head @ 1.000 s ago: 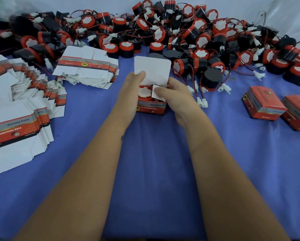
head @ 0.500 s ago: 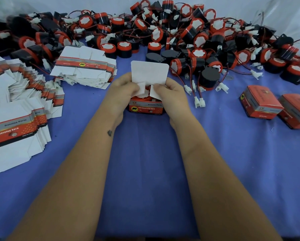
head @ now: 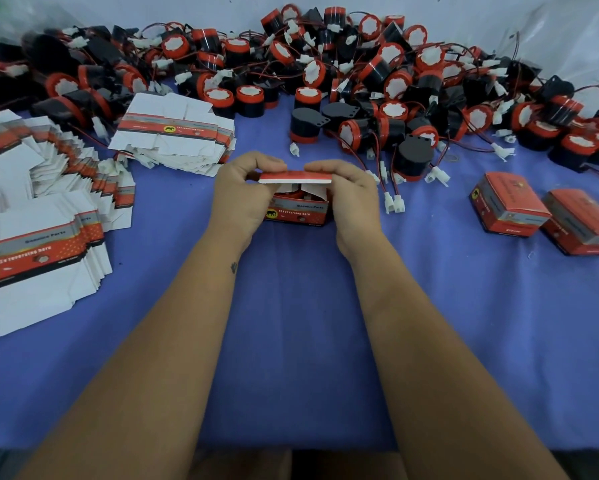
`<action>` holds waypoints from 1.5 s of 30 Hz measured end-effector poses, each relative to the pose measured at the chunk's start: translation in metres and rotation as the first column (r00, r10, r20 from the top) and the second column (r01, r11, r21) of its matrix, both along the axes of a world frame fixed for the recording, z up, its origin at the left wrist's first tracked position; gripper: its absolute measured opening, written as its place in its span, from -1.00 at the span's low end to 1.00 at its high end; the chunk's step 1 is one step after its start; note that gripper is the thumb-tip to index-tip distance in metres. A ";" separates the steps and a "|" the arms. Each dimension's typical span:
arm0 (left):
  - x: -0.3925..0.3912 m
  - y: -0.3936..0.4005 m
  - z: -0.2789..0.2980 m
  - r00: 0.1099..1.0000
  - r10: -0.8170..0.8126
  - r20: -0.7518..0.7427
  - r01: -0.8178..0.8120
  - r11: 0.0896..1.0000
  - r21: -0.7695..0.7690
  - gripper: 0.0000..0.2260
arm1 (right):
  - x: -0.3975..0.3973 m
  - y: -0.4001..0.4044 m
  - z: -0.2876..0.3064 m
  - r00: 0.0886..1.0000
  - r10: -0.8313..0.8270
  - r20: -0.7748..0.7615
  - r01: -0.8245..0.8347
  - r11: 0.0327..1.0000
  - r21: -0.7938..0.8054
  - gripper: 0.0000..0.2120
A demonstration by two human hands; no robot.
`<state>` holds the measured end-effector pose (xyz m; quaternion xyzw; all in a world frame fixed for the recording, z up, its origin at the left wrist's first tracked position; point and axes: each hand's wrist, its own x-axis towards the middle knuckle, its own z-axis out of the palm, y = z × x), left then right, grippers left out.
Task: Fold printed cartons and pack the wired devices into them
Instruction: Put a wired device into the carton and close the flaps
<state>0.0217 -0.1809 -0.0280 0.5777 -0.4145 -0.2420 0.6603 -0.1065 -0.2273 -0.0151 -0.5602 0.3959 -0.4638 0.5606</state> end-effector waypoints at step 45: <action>0.019 0.010 0.002 0.954 -0.269 0.134 0.262 0.963 0.066 -0.75 | -0.022 -0.010 -0.005 0.940 0.087 -0.330 -0.192 0.933 -0.303 -0.74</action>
